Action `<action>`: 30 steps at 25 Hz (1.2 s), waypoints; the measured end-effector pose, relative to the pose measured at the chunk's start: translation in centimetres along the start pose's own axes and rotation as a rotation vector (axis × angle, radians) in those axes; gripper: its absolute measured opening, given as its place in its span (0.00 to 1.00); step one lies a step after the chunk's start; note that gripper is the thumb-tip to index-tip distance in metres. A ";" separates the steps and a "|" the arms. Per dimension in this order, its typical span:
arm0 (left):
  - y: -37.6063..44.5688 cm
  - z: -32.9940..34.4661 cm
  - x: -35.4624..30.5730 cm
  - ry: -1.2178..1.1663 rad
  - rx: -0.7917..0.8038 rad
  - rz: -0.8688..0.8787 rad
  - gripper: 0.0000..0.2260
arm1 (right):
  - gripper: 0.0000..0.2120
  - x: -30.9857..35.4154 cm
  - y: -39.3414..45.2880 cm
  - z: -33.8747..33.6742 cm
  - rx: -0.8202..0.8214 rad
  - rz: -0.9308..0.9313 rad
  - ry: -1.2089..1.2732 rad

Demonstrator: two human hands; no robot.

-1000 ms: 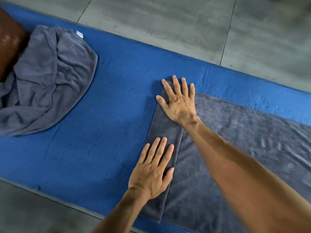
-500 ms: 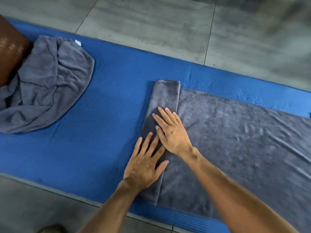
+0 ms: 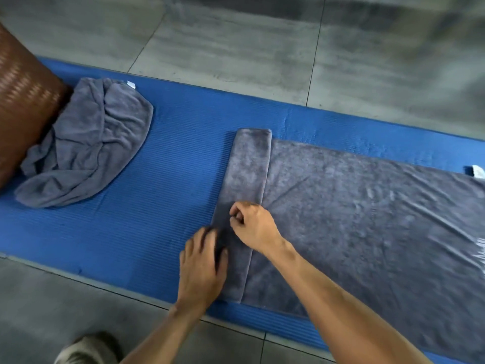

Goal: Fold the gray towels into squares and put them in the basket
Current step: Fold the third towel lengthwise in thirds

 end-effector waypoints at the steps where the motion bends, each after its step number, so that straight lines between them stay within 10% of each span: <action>1: 0.8 -0.3 0.8 -0.094 -0.002 -0.139 0.21 | 0.07 -0.6 -0.3 0.4 0.021 0.026 0.062; 7: 3.5 -0.8 0.8 -0.438 0.229 -0.453 0.04 | 0.08 -0.5 -0.7 -0.1 0.067 0.197 0.305; 12: 2.3 -3.1 -4.5 -0.233 0.122 -0.151 0.16 | 0.27 -0.2 -0.6 -1.1 0.026 0.438 0.309; 16: 0.6 -3.4 -7.5 -0.140 0.071 -0.025 0.12 | 0.09 -1.5 -0.8 -2.8 -0.096 0.481 0.445; 24: -2.6 0.3 -13.0 -0.071 0.233 0.114 0.18 | 0.16 -8.0 -7.7 -4.6 -0.407 0.553 1.209; 30: -3.1 3.4 -14.5 -0.221 0.297 0.122 0.12 | 0.05 -12.4 -12.5 -3.9 -0.390 0.769 1.062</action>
Point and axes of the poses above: each hand's wrist, its own y-axis towards the middle knuckle, its own z-axis out of the palm, x = y × z, the point moved 8 cm from there along y, towards the middle knuckle, and after that the axes turned 8 degrees about x, right-handed, at the moved point
